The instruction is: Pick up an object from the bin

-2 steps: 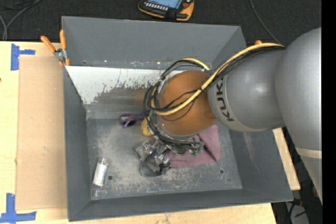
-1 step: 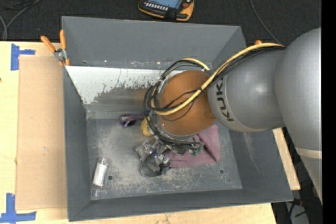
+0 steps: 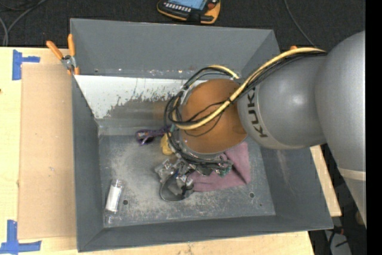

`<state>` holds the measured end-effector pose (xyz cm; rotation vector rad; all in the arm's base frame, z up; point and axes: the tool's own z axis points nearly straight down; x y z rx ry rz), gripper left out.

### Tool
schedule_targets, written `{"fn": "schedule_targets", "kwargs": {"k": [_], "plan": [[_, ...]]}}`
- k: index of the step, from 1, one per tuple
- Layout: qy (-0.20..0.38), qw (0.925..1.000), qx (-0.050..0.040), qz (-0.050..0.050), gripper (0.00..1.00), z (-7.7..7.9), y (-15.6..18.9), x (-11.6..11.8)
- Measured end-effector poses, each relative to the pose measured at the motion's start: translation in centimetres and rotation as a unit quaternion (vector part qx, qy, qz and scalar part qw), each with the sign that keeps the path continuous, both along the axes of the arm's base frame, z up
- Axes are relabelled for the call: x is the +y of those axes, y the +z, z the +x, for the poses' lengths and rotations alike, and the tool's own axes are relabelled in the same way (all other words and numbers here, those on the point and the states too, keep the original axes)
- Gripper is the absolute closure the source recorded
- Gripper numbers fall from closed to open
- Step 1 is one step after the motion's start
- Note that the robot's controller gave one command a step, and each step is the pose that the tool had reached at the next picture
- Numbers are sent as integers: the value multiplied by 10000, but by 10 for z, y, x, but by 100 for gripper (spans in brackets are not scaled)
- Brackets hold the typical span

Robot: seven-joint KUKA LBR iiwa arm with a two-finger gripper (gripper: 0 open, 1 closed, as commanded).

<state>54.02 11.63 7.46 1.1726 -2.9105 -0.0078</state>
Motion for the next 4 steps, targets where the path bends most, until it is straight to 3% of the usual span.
{"fn": "schedule_targets", "kwargs": {"k": [1, 2, 3, 4], "plan": [[-19, 10000, 5, 5, 100, 0, 2, 0], [-18, 10000, 63, -7, 100, -4, 27, 0], [-24, 10000, 8, 4, 100, 0, 71, 1], [-35, 10000, 25, 5, 100, -1, 92, 2]]}}
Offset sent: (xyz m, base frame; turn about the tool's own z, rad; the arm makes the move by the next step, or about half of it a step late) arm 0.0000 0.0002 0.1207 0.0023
